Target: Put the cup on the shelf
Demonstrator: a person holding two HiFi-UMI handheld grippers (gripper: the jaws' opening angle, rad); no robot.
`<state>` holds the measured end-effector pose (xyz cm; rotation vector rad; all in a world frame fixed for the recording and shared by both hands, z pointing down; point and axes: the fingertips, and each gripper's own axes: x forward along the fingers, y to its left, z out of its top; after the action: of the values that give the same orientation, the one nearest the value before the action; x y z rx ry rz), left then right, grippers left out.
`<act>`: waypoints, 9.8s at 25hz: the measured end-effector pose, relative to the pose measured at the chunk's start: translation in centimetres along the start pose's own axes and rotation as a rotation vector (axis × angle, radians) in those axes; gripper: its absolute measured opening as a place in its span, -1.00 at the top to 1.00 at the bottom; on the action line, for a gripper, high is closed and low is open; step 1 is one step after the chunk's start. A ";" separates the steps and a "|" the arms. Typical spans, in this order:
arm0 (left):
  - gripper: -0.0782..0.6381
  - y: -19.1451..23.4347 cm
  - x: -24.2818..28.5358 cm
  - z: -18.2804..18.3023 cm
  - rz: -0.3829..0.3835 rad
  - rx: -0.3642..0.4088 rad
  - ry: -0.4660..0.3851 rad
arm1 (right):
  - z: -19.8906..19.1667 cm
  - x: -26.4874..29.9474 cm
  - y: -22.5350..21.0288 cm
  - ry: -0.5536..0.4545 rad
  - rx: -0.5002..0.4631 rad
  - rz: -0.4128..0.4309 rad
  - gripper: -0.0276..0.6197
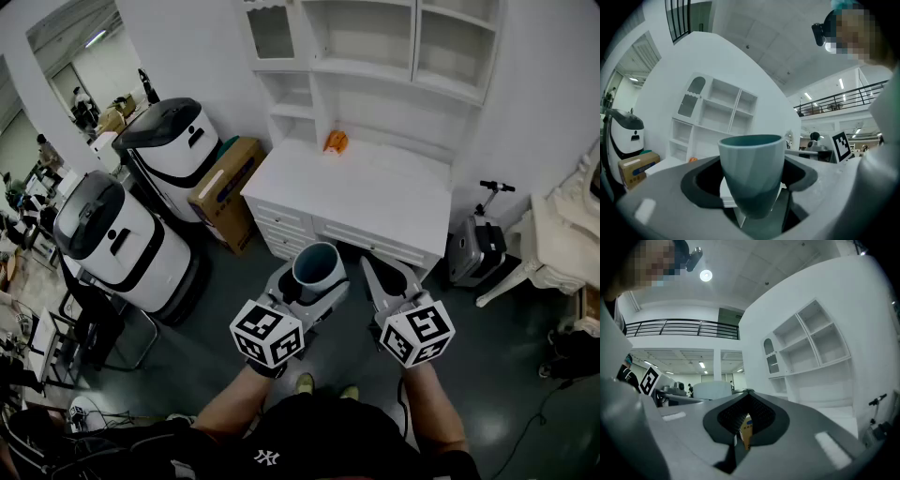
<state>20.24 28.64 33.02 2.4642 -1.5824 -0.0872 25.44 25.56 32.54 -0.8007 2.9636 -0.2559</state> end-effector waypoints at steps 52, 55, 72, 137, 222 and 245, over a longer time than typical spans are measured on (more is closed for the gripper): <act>-0.26 23.4 3.5 4.1 0.053 0.031 -0.016 | -0.3 22.3 -2.0 -0.029 0.042 0.003 0.89; -0.26 25.5 4.1 4.5 0.029 0.044 -0.010 | -0.3 24.7 -2.3 -0.032 0.034 -0.019 0.89; -0.26 35.5 11.2 5.5 0.058 0.062 0.026 | -0.4 36.3 -7.3 -0.032 0.042 0.016 0.89; -0.26 69.7 49.3 6.5 -0.213 0.156 0.039 | -4.4 68.6 -35.7 -0.020 0.075 -0.291 0.89; 0.67 55.6 37.6 7.3 -0.003 -0.003 0.039 | -1.6 57.8 -28.8 0.007 0.033 -0.081 0.89; 0.78 48.0 31.1 10.0 0.076 -0.006 -0.032 | 0.6 51.2 -23.8 0.014 -0.033 0.007 0.89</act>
<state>-11.08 -20.19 35.25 2.4066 -1.6839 -0.1200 -6.90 -20.66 35.31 -0.7946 2.9911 -0.2141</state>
